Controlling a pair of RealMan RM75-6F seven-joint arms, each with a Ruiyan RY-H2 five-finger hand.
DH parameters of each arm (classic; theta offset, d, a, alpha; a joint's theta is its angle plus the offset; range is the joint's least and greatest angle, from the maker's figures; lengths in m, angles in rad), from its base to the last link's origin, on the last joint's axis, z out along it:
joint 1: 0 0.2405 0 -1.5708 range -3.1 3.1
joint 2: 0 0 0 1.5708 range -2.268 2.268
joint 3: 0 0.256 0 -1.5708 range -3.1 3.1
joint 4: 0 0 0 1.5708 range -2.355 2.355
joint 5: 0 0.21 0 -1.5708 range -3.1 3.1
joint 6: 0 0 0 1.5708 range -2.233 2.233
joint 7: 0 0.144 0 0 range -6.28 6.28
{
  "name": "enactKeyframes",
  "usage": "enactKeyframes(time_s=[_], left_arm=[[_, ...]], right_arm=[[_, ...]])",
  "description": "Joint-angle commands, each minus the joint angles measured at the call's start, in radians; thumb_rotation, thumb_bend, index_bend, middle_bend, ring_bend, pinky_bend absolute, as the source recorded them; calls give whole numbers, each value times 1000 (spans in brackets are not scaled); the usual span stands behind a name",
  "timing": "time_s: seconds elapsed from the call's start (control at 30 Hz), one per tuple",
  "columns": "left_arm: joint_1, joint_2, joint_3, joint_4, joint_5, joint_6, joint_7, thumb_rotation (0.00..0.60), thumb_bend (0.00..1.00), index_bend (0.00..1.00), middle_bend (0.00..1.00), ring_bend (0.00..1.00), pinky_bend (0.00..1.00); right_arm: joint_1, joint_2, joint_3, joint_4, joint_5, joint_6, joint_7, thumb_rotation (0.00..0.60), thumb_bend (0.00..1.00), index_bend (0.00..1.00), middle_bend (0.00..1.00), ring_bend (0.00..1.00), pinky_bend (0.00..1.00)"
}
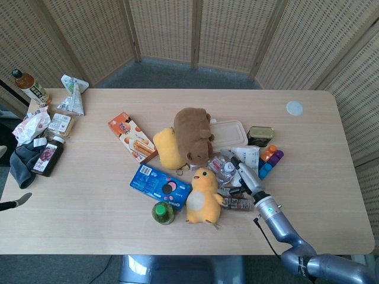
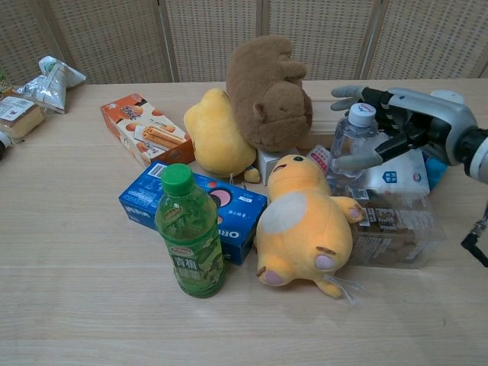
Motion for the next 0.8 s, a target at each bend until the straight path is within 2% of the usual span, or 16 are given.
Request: enactKeyframes(time_s=[0.03,0.33,0.43,0.5,0.6,0.7,0.8], left_arm=[[0,3,-3,1,-7,-3,-6,600,0,0,0,0,0],[5,13,-10,-14,-8,7,-20,600,0,0,0,0,0],[9,17,-13,-17,-11,15,-25,600,0,0,0,0,0],[9,19,-14,-16,-16,10,-32,600,0,0,0,0,0],[7,23,-13,-16,-19,0,-41,600,0,0,0,0,0],[6,24,-12,-16,-16,-4,-44,600,0,0,0,0,0],[7,27,-11,-19,-13,-6,-50,600,0,0,0,0,0]], right_arm=[[6,-45,8,53,-2,30,-10,600,0,0,0,0,0],[-6,-149,-13,216,-79,134,87,600,0,6,9,0,21],[-12,-185,-26,286,-101,164,133,600,0,92,161,40,240],[-15,-206,-35,331,-113,178,168,600,0,179,283,148,417],[-22,-235,-37,388,-124,208,202,600,0,389,501,326,599],[-25,-258,-36,427,-129,234,217,600,10,530,652,458,711],[-27,-277,-28,452,-126,254,215,600,52,587,711,508,755]])
